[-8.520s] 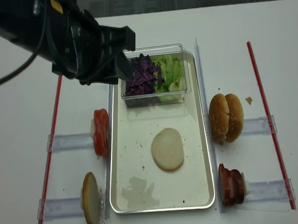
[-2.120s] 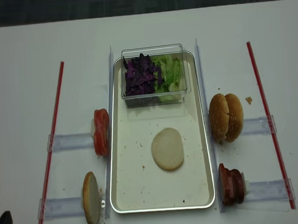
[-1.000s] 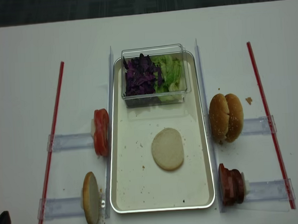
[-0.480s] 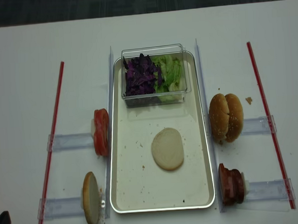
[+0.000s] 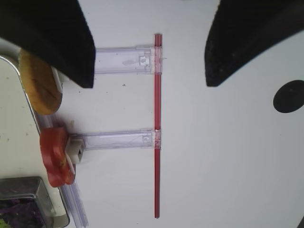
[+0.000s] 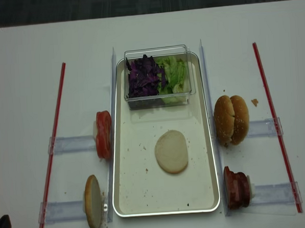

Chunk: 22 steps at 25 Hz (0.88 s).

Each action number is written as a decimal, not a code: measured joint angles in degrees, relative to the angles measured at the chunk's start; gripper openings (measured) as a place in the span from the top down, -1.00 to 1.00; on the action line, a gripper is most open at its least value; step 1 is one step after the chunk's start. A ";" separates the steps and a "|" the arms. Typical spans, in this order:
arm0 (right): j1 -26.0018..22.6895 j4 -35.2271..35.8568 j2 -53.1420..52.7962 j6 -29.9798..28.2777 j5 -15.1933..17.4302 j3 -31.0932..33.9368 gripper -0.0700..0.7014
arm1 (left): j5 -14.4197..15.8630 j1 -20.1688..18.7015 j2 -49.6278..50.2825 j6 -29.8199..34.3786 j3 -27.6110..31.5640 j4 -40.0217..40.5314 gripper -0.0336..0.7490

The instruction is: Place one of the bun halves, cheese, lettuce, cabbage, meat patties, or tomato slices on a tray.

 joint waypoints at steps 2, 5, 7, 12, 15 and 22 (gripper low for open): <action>0.00 0.00 0.00 0.00 0.00 0.00 -0.01 | 0.00 0.00 0.00 0.00 0.00 0.00 -0.24; 0.00 0.00 0.00 0.00 0.00 0.00 -0.01 | 0.00 0.00 0.00 0.00 0.00 0.00 -0.24; 0.00 0.00 0.00 0.00 0.00 0.00 -0.01 | 0.00 0.00 0.00 0.00 0.00 0.00 -0.24; 0.00 0.00 0.00 0.00 0.00 0.00 -0.01 | 0.00 0.00 0.00 0.00 0.00 0.00 -0.23; 0.00 0.00 0.00 0.00 0.00 0.00 -0.01 | 0.00 0.00 0.00 0.00 0.00 0.00 -0.22; 0.00 0.00 0.00 0.00 0.00 0.00 -0.01 | 0.00 0.00 0.00 0.00 0.00 0.00 -0.21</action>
